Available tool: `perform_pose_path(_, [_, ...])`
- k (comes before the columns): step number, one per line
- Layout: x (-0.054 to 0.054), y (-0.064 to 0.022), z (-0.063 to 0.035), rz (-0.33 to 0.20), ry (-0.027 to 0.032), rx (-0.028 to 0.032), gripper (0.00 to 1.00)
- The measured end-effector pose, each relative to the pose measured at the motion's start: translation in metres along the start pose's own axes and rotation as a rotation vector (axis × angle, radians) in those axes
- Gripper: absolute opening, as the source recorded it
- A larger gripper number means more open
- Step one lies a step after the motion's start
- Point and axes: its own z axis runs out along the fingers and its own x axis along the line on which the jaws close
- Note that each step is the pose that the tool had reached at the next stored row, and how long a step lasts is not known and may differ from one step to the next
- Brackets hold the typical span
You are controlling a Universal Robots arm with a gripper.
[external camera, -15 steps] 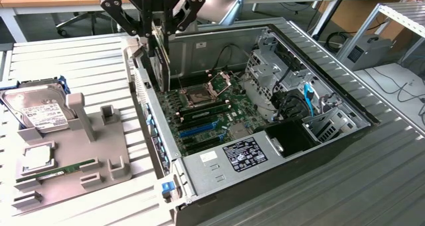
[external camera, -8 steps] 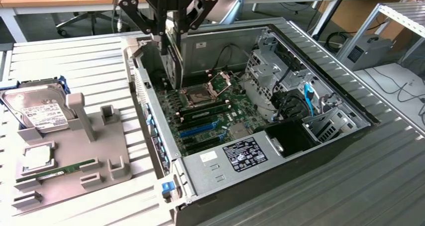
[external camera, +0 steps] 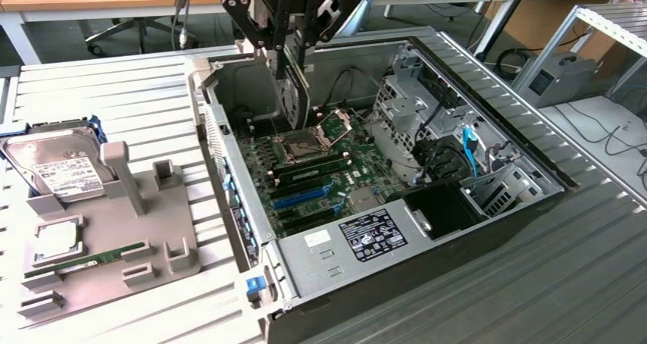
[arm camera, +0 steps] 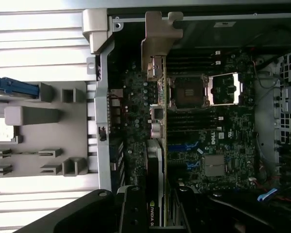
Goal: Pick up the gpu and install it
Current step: 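Pick up the gpu and move the gpu toward the slot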
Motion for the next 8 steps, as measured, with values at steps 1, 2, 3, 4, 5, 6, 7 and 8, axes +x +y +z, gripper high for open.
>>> perform_pose_path(1, [-0.003,0.0001,0.0001,0.0,0.0,0.0,0.27])
perform_pose_path(2, [-0.005,0.0002,0.0001,0.0,0.0,0.0,0.27])
perform_pose_path(3, [-0.008,0.0003,0.0002,0.0,0.0,0.0,0.27])
perform_pose_path(4, [-0.01,0.0005,0.0002,0.0,0.0,0.0,0.27])
perform_pose_path(5, [-0.016,0.0007,0.0004,0.0,0.0,0.0,0.27])
perform_pose_path(6, [-0.02,0.0009,0.0004,0.0,0.0,0.0001,0.27])
perform_pose_path(7, [-0.023,0.001,0.0005,0.0,0.0,0.0001,0.27])
perform_pose_path(8, [-0.025,0.0011,0.0006,0.0,0.0,0.0,0.27])
